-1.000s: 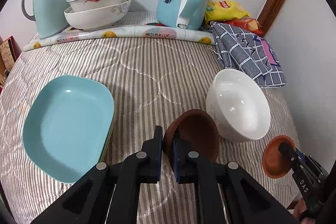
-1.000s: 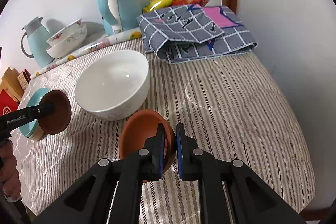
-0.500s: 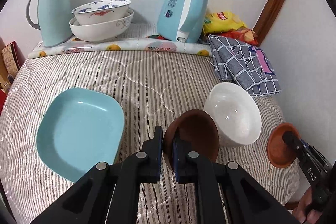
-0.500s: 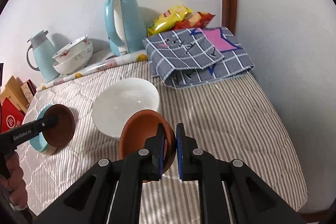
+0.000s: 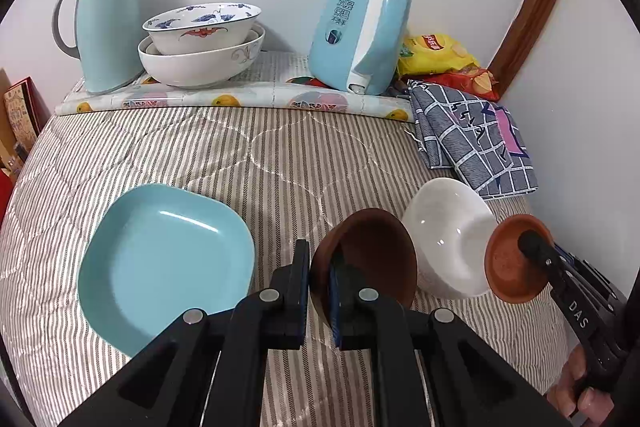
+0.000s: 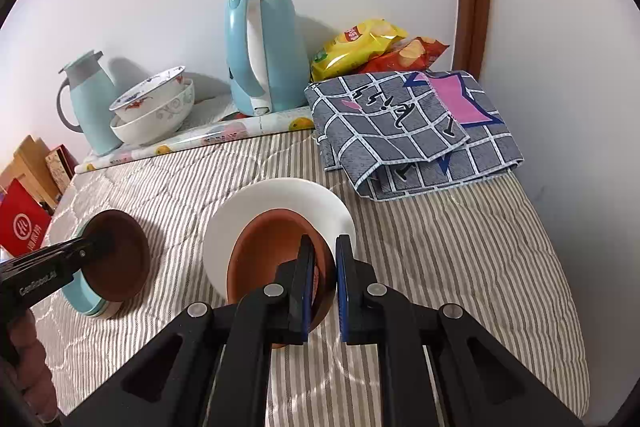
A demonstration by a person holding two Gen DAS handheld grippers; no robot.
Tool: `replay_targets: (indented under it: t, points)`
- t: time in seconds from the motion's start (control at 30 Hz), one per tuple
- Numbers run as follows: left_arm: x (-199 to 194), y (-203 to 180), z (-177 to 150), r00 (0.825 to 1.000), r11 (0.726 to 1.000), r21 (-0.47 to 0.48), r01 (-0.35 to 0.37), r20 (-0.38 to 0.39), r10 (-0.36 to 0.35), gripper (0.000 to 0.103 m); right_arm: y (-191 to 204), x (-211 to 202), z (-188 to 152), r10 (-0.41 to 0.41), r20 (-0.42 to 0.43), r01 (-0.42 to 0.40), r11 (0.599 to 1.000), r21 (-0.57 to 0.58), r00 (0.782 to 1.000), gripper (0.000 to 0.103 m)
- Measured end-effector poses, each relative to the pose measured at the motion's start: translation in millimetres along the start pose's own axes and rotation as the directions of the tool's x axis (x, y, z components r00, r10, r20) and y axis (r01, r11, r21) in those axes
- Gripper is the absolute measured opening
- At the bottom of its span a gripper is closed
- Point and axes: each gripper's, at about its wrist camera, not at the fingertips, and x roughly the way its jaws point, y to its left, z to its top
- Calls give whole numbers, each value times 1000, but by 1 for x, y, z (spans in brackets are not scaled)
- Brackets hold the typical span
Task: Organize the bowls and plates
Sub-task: 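Place the small brown bowl into the white bowl with the right gripper while the left holds its bowl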
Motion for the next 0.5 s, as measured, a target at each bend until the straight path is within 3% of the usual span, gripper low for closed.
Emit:
replay_targets:
  t: [0.5]
  points:
    - [13,10,16,1000,1000,-30,8,-8,-8,9,15,51,9,7,-79,-10,999,-35,997,10]
